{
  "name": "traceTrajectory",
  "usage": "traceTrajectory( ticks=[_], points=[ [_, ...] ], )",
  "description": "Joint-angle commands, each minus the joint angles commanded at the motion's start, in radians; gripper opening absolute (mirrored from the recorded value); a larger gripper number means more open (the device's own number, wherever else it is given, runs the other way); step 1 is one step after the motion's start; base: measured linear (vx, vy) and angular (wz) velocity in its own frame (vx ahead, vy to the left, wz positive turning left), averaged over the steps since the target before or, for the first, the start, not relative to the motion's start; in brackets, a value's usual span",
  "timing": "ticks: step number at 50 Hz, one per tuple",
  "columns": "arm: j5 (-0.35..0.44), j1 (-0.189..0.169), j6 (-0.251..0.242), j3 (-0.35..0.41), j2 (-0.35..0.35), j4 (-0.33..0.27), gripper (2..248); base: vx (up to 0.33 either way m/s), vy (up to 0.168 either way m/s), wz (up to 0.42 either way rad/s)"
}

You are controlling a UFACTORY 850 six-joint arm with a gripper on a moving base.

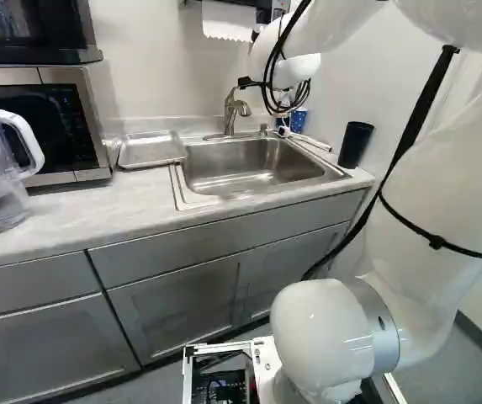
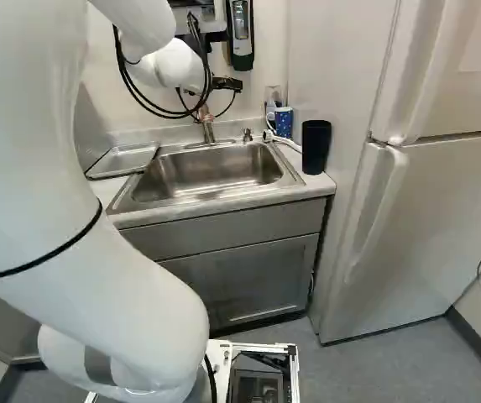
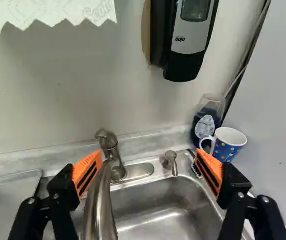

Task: Rinse the cup and place it in the tray

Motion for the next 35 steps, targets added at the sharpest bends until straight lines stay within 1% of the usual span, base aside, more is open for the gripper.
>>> traceTrajectory(
  ticks=[35],
  points=[
    [-0.063,0.004,0.0,-0.091,-0.089,0.0,247,0.0,0.0,0.0]
  ],
)
